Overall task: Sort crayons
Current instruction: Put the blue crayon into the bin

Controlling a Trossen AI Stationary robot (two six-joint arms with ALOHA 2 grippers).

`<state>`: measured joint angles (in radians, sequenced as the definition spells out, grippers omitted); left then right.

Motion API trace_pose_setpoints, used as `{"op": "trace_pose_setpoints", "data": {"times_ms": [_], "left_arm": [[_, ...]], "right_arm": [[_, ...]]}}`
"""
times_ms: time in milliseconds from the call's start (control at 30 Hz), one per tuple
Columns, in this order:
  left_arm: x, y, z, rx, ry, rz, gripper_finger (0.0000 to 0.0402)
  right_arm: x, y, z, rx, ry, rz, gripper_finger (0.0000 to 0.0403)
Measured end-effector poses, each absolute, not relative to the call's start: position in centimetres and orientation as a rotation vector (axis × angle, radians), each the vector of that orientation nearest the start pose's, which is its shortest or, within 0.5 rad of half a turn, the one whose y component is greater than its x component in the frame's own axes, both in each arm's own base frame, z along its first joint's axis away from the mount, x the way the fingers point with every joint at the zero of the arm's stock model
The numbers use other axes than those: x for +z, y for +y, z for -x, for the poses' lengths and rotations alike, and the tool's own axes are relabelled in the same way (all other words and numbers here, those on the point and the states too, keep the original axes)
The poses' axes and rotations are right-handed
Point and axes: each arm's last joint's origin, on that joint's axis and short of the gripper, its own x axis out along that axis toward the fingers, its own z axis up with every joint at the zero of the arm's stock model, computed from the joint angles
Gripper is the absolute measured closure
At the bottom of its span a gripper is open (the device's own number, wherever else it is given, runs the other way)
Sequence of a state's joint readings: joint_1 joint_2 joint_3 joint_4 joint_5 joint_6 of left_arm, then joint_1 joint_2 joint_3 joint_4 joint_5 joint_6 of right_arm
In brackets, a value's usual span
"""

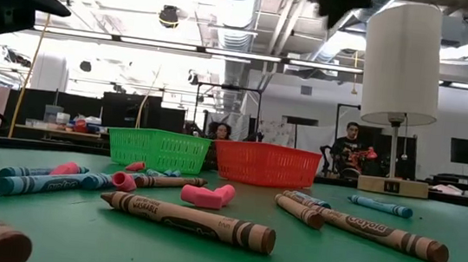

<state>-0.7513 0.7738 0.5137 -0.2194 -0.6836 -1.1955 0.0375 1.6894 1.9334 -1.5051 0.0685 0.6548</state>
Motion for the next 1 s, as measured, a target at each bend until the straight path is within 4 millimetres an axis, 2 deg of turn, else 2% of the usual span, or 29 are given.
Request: {"op": "trace_pose_setpoints", "data": {"times_ms": [100,167,333,467,633,767,1000], "left_arm": [[24.1,-9.8,-13.2,0.145,0.353,0.867,0.0209],[24.1,-9.9,-13.2,0.139,0.358,0.868,0.0209],[24.1,-9.9,-13.2,0.139,0.358,0.868,0.0209],[24.1,-9.9,-13.2,0.140,0.358,0.873,0.0209],[24.1,-9.9,-13.2,0.141,0.359,0.889,0.0209],[24.1,-9.9,-13.2,0.141,0.359,0.892,0.0209],[24.1,-9.9,-13.2,0.142,0.359,0.894,0.0209]], "right_arm": [[38.0,3.9,-28.0,-0.530,1.201,-0.560,0.0271],[36.6,5.4,-26.7,-0.604,1.184,-0.595,0.0271],[31.7,7.8,-25.8,-0.724,1.100,-0.691,0.0268],[28.1,8.3,-26.4,-0.735,1.042,-0.740,0.0259],[24.5,8.0,-26.6,-0.746,1.019,-0.824,0.0244],[22.7,8.1,-26.4,-0.722,1.032,-0.874,0.0235],[20.8,8.4,-26.5,-0.692,0.980,-0.940,0.0232]]}}
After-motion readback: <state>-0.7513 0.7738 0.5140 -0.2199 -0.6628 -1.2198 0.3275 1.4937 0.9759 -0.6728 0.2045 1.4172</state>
